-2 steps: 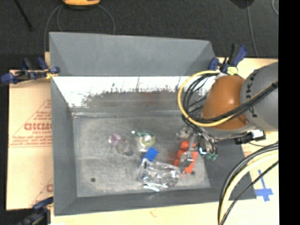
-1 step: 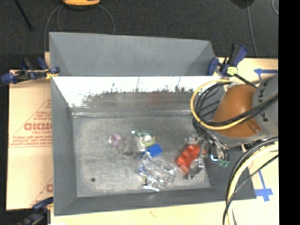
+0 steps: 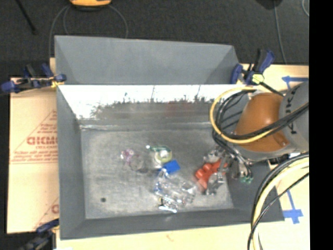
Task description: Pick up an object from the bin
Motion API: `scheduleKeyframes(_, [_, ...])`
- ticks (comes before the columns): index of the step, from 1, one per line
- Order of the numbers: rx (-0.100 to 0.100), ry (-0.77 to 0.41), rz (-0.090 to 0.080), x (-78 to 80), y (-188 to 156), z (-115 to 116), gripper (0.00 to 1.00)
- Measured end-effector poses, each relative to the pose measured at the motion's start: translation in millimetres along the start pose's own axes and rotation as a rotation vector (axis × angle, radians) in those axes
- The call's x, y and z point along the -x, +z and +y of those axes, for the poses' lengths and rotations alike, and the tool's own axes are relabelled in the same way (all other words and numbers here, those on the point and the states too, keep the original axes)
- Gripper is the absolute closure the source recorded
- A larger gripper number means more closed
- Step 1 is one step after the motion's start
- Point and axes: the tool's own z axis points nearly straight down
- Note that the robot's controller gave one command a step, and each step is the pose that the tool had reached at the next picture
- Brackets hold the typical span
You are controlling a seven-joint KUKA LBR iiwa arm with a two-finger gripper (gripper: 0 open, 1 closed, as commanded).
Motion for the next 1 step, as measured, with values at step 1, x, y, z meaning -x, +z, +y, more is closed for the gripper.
scheduleKeyframes(1, [-0.008, -0.086, 0.003, -13.5, -293.2, -11.8, 1.00])
